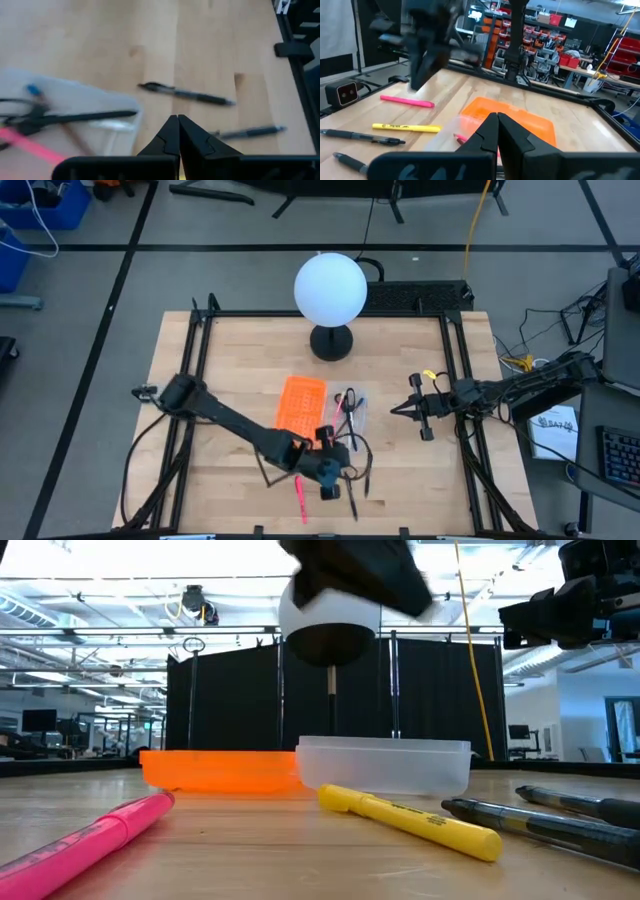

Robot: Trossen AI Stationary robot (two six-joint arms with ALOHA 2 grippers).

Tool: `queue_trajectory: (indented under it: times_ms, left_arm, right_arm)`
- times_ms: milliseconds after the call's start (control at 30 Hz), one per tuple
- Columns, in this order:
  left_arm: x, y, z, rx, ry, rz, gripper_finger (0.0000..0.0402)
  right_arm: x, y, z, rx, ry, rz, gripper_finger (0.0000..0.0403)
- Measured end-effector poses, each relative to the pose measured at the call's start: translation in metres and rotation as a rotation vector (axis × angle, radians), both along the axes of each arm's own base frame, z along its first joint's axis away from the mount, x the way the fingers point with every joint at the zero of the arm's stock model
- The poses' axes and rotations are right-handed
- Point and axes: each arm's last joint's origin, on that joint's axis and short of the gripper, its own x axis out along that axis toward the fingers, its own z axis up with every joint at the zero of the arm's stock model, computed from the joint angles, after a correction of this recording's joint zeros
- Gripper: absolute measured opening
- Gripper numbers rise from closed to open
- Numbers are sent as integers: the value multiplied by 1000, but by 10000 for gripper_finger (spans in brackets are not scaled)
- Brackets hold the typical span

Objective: Pick & place school supplies into a supply box
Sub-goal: Adjust the pencil box, then put the right black pen into the pencil box

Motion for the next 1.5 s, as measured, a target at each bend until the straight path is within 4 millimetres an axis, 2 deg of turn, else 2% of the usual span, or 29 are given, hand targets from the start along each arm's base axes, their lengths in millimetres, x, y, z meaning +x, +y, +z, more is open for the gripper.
queue_trajectory:
  times_ms: [100,233,433,533,933,1233,1433,1500]
  left_arm:
    - [11,-3,-22,-31,-3,4,5]
    - [18,-1,-33,-75,-16,44,4]
    - [20,3,-45,-199,43,137,3]
    - [21,3,-50,-208,50,157,2]
    - [33,34,-73,-235,113,263,2]
    - [41,56,-75,-250,109,314,1]
    - [44,58,-74,-236,97,252,1]
    - [46,57,-67,-225,56,207,1]
  right_arm:
    - [0,0,-1,-2,7,-5,0]
    - [1,-1,-1,-2,7,-48,0]
    - [1,-1,-1,-2,6,-55,0]
    - [1,-1,-1,-2,6,-54,0]
    - [1,-1,-1,-29,4,-54,0]
    - [1,-1,-3,-51,19,-53,0]
    - [1,-1,-5,-56,40,-53,0]
    - [1,-1,-6,-54,51,-52,0]
